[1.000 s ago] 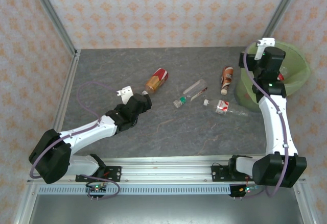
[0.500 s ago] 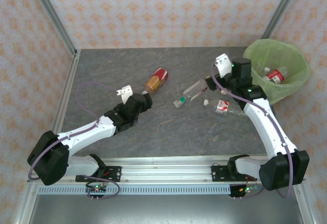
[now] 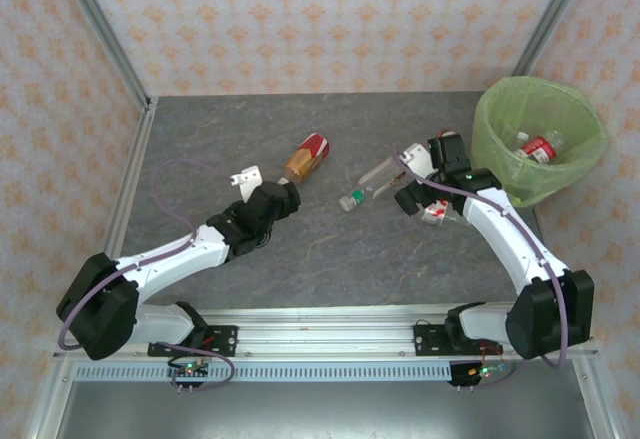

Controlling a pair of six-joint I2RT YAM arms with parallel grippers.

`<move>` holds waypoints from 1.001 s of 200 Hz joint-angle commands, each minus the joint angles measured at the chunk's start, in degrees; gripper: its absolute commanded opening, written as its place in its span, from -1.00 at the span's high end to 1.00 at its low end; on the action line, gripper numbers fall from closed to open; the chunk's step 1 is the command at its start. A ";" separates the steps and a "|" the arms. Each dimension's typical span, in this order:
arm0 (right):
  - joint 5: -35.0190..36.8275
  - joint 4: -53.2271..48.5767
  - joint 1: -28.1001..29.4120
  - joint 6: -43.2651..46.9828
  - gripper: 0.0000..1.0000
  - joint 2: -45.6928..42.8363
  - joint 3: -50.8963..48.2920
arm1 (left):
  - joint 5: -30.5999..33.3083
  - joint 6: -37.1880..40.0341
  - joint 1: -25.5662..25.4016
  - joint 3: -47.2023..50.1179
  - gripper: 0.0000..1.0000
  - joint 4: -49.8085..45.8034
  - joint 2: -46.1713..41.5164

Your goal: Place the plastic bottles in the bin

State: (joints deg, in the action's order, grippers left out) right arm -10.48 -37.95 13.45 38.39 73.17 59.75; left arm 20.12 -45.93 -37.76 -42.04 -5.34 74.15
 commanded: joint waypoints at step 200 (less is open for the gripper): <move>11.94 -3.26 -4.25 9.27 -0.98 22.59 2.11 | 1.90 -0.10 0.10 -1.60 -1.00 -2.38 0.10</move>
State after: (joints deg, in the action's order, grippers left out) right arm -0.97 -41.04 9.87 46.00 93.41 60.75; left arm 18.72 -46.59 -37.76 -43.86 -5.45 76.25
